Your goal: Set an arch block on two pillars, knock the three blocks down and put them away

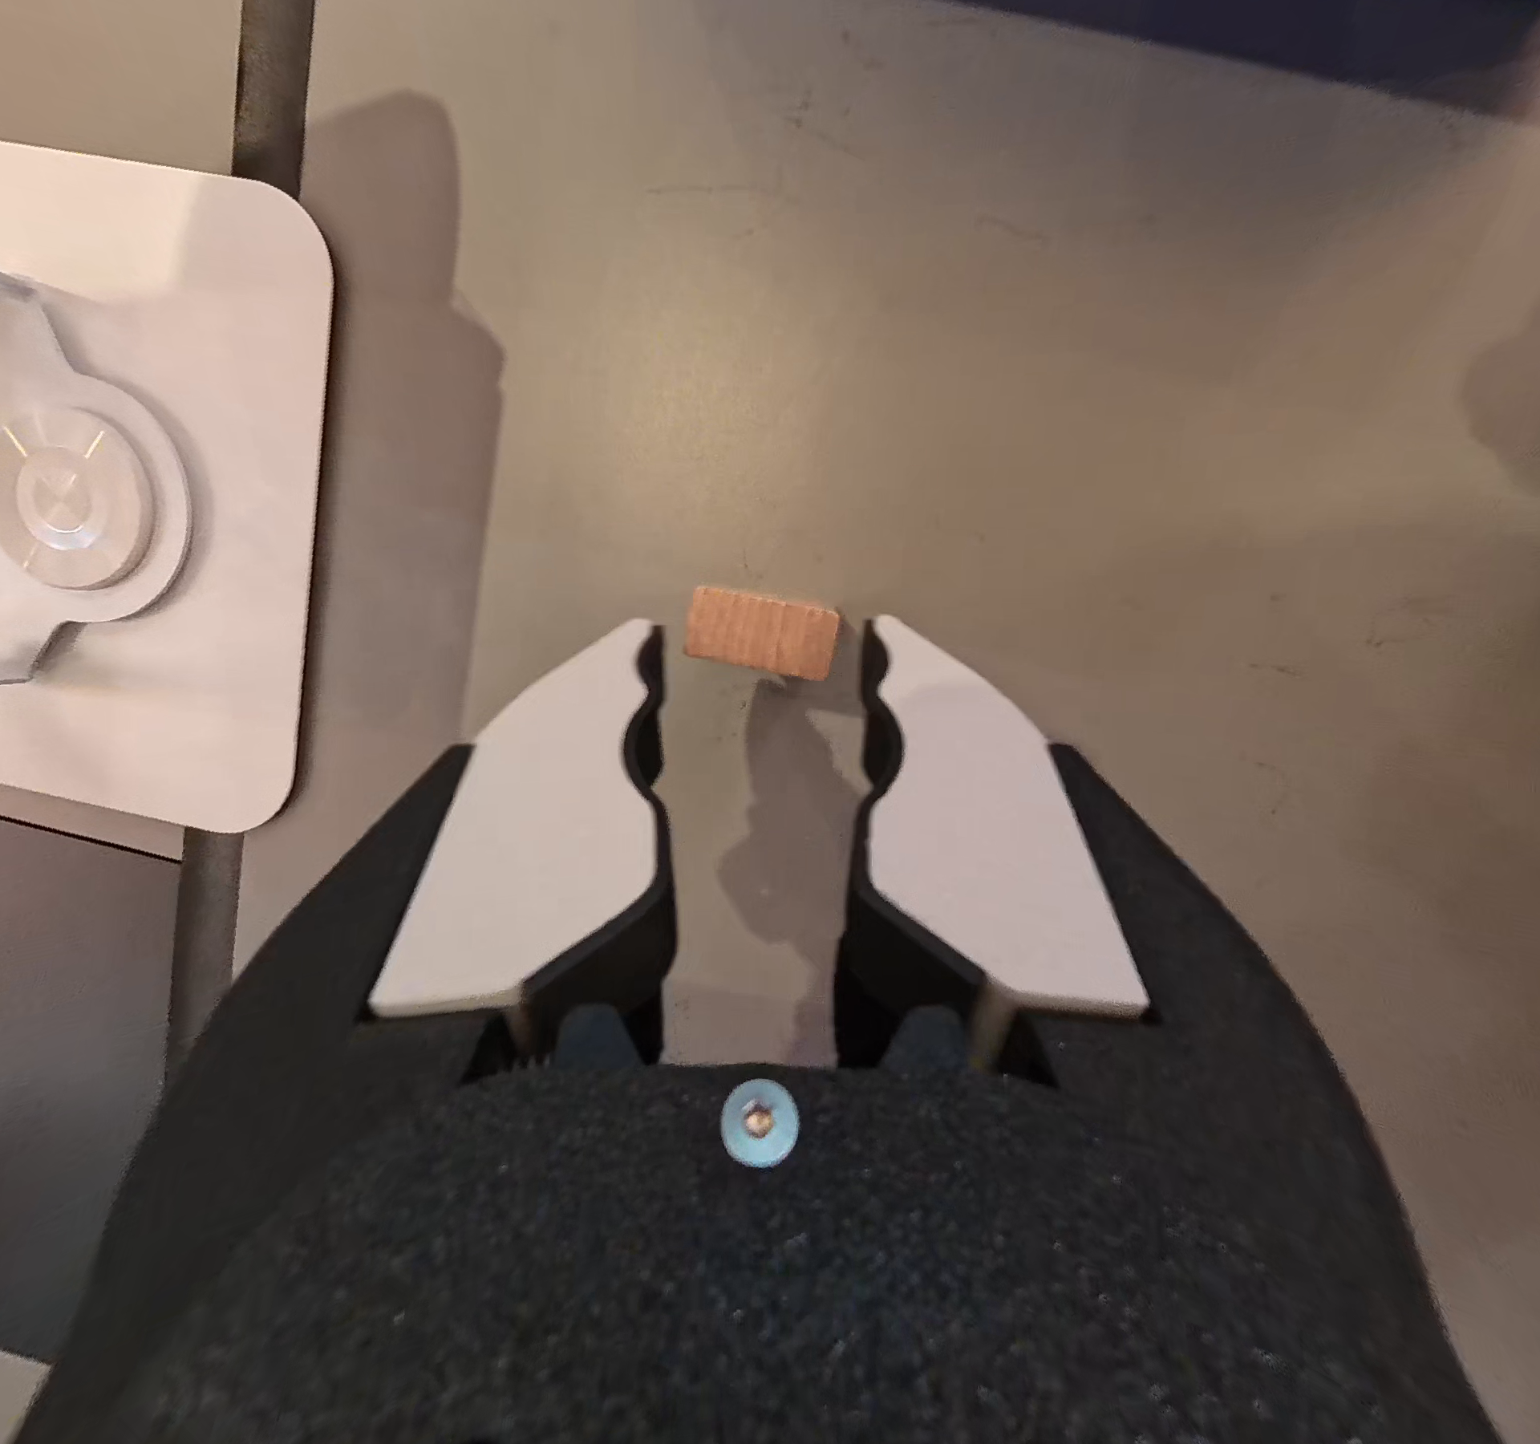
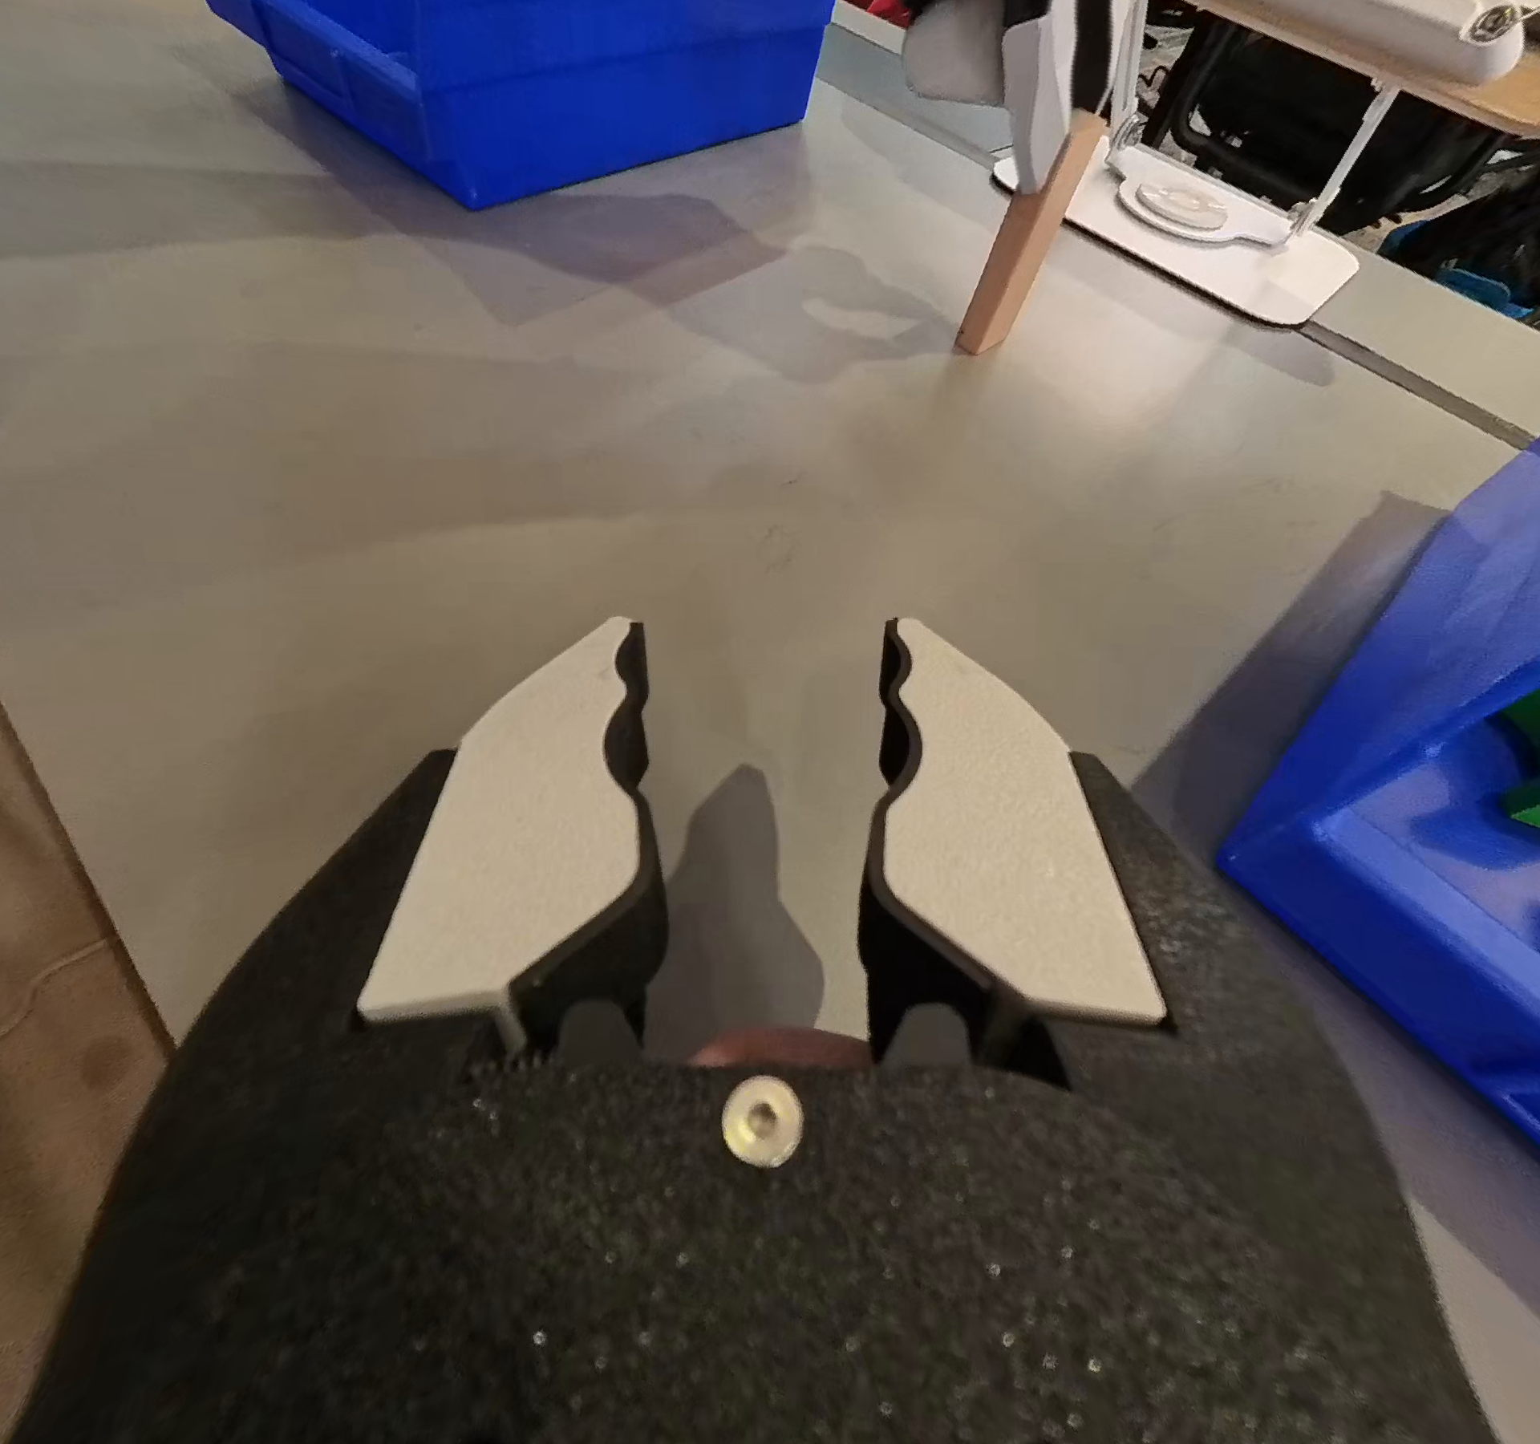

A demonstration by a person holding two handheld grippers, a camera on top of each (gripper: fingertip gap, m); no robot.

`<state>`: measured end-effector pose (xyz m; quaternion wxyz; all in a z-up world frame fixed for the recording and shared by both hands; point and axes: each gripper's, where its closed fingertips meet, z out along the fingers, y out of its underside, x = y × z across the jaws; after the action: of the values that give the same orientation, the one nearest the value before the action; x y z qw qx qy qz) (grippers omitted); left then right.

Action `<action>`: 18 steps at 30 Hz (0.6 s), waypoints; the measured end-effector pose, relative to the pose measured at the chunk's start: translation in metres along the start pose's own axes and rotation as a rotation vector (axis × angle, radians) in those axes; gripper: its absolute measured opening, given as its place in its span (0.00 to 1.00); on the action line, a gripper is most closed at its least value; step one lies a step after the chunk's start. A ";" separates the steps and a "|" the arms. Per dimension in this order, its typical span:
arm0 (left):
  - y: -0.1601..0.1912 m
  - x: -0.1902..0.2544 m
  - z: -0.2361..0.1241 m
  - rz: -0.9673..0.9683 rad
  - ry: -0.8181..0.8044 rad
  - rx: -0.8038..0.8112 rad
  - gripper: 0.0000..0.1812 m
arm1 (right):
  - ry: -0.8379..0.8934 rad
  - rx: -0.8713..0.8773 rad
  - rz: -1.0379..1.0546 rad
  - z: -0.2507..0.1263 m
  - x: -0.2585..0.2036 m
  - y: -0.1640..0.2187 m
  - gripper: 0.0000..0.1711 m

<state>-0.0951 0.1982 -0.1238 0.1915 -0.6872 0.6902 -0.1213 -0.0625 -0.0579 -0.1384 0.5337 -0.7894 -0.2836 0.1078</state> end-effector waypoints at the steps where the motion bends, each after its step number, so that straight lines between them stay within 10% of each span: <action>1: 0.001 0.000 0.000 -0.008 -0.006 -0.005 0.30 | -0.001 -0.001 0.000 0.000 0.000 0.000 0.31; 11: 0.013 0.013 -0.107 -0.442 0.026 0.136 0.31 | -0.005 0.012 -0.007 -0.005 -0.002 -0.003 0.31; 18: 0.141 0.018 -0.182 -0.641 -0.197 -0.008 0.32 | -0.029 0.019 -0.015 -0.003 -0.008 -0.008 0.31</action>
<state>-0.3000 0.1661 -0.0230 0.2067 -0.8785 0.4176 -0.1054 -0.0703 -0.0628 -0.1312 0.5380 -0.7804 -0.2961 0.1180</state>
